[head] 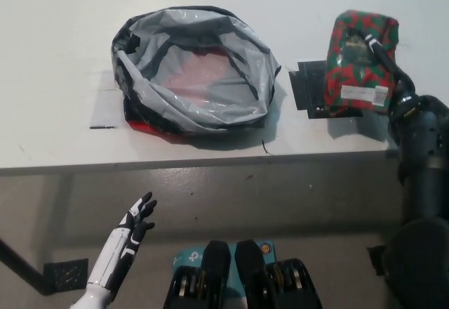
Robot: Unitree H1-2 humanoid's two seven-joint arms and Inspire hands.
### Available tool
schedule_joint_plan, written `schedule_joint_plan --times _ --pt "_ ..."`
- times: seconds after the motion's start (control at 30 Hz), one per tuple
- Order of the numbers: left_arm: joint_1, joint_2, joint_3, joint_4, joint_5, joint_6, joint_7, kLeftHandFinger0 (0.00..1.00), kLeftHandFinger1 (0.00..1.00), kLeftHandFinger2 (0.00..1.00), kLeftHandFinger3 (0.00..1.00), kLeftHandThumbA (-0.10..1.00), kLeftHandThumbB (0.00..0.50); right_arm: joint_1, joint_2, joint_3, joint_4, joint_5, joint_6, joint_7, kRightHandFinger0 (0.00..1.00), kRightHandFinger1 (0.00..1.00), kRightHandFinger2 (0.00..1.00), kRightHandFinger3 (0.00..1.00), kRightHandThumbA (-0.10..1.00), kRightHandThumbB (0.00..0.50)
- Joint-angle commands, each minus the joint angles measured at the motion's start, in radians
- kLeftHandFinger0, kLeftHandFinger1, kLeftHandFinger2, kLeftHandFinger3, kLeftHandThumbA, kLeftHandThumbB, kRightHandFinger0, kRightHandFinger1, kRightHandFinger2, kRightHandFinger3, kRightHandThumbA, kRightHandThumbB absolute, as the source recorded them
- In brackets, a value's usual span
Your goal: The robot uses its right hand to pick up a bag of coffee beans and puts it in the black plastic bag, then the robot grabs the top of the bag and lifts it.
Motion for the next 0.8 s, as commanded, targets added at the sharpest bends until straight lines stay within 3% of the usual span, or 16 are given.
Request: schedule_joint_plan --times 0.0,0.23,0.3,0.37,0.4,0.43,0.47,0.57,0.6,0.67,0.7,0.73,0.77 --pt "-0.028 0.019 0.003 -0.03 0.0 -0.046 -0.012 0.9 1.0 1.0 1.0 0.93 0.151 -0.239 -0.018 0.215 -0.2 0.39 0.048 0.053 0.0 0.14 0.67 0.97 -0.1 0.069" --pt "-0.027 0.022 0.0 -0.034 -0.001 -0.034 -0.018 0.9 1.0 1.0 1.0 0.92 0.158 -0.244 -0.028 0.37 -0.292 0.458 0.048 0.005 0.0 0.16 0.66 1.0 -0.1 0.121" --pt "-0.027 0.024 -0.001 -0.033 -0.003 -0.037 -0.022 0.9 1.0 1.0 1.0 0.92 0.151 -0.249 -0.039 0.411 -0.296 0.482 0.048 -0.002 0.0 0.15 0.65 1.0 -0.1 0.085" --pt "-0.027 0.027 -0.002 -0.035 -0.002 -0.038 -0.024 0.9 1.0 1.0 1.0 0.92 0.155 -0.259 -0.047 0.452 -0.293 0.492 0.048 0.018 0.0 0.15 0.66 0.89 -0.1 0.063" --pt "-0.027 0.027 -0.002 -0.035 -0.001 -0.038 -0.024 0.9 1.0 1.0 1.0 0.92 0.155 -0.263 -0.049 0.463 -0.291 0.498 0.048 0.014 0.0 0.16 0.66 0.76 -0.1 0.077" --pt "-0.026 0.028 -0.003 -0.035 -0.001 -0.038 -0.025 0.9 1.0 1.0 1.0 0.92 0.152 -0.271 -0.05 0.483 -0.285 0.506 0.048 0.006 0.0 0.19 0.66 0.79 -0.1 0.081" --pt "-0.026 0.029 -0.004 -0.03 -0.002 -0.046 -0.027 0.9 1.0 1.0 1.0 0.92 0.15 -0.286 -0.048 0.505 -0.27 0.502 0.048 -0.006 0.0 0.21 0.66 1.0 -0.1 0.099" --pt "-0.026 0.03 -0.005 -0.024 -0.004 -0.053 -0.03 0.9 1.0 1.0 1.0 0.92 0.161 -0.307 -0.05 0.575 -0.245 0.491 0.048 -0.01 0.0 0.19 0.67 1.0 -0.1 0.088" --pt "-0.026 0.028 -0.007 -0.023 -0.001 -0.055 -0.03 0.9 1.0 1.0 1.0 0.93 0.164 -0.324 -0.048 0.592 -0.22 0.474 0.048 -0.002 0.0 0.18 0.68 1.0 -0.1 0.114" --pt "-0.027 0.027 -0.008 -0.023 -0.001 -0.052 -0.032 0.9 1.0 1.0 1.0 0.93 0.175 -0.36 -0.043 0.616 -0.156 0.422 0.048 0.041 0.0 0.18 0.68 1.0 -0.1 0.118" --pt "-0.026 0.026 -0.008 -0.023 -0.003 -0.051 -0.033 0.9 1.0 1.0 1.0 0.93 0.179 -0.372 -0.04 0.625 -0.136 0.406 0.048 0.051 0.0 0.17 0.69 0.82 -0.1 0.126" --pt "-0.026 0.025 -0.007 -0.023 -0.007 -0.051 -0.035 0.9 1.0 1.0 1.0 0.93 0.18 -0.386 -0.029 0.639 -0.121 0.387 0.048 0.034 0.0 0.19 0.72 1.0 -0.1 0.145" --pt "-0.03 0.027 -0.007 -0.023 -0.008 -0.051 -0.035 0.9 1.0 1.0 1.0 0.93 0.181 -0.405 -0.014 0.651 -0.104 0.36 0.048 -0.001 0.0 0.19 0.71 1.0 -0.1 0.163"
